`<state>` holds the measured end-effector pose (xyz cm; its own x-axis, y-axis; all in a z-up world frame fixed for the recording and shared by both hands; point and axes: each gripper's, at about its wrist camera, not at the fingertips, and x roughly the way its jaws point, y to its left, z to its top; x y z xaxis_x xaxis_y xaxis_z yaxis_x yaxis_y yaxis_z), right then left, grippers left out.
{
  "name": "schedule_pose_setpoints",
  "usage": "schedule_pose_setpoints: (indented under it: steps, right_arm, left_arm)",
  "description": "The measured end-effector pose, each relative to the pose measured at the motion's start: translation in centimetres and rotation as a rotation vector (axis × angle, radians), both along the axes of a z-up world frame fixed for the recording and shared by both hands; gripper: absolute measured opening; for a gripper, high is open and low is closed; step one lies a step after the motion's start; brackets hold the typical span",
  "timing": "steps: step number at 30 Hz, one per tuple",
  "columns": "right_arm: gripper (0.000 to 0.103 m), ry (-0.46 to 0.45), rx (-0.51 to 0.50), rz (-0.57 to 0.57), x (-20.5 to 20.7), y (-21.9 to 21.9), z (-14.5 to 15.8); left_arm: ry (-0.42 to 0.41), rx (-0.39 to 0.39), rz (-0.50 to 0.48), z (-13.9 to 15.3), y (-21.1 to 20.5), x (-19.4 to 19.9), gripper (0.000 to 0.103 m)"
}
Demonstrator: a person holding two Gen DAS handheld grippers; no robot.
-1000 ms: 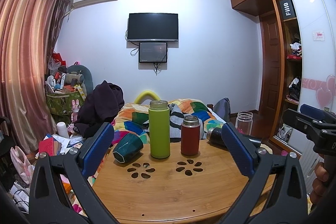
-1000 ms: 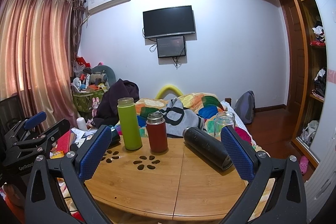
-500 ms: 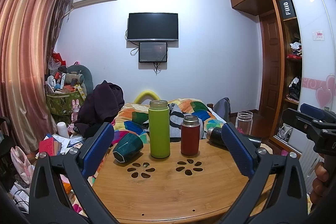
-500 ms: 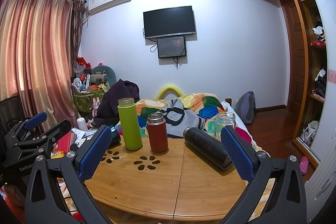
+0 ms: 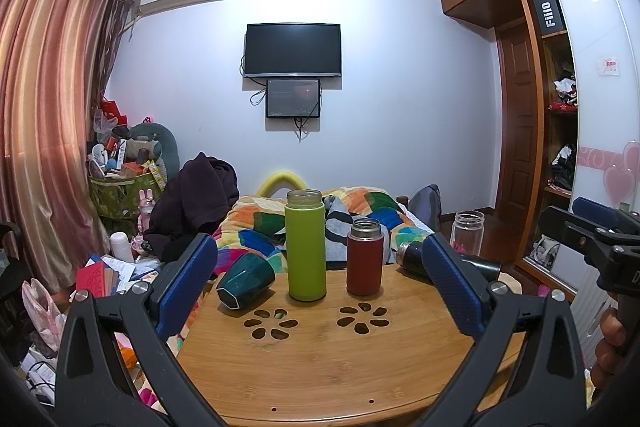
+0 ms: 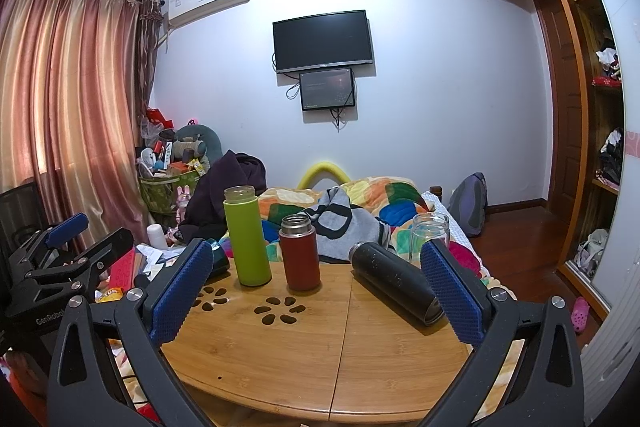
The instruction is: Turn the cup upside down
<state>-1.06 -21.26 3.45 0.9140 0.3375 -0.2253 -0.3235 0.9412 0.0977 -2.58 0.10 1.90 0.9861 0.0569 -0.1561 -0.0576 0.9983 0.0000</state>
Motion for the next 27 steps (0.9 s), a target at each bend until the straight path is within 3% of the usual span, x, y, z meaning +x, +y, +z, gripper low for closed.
schedule_pose_setpoints:
  steps: [13, 19, 27]
  right_arm:
    - [0.103, 0.020, 0.014, -0.008, 1.0, -0.4, -0.4]
    - [0.103, 0.069, 0.042, -0.029, 3.1, -2.0, -1.8]
    - [0.103, 0.127, 0.049, -0.067, 5.6, -4.3, -3.7]
  left_arm:
    - [0.059, 0.022, 0.002, -0.6, -0.7, 2.9, 0.103]
    - [0.178, 0.019, -0.093, -2.3, -2.1, 9.3, 0.103]
    - [0.435, -0.006, -0.151, -7.6, -4.5, 21.7, 0.103]
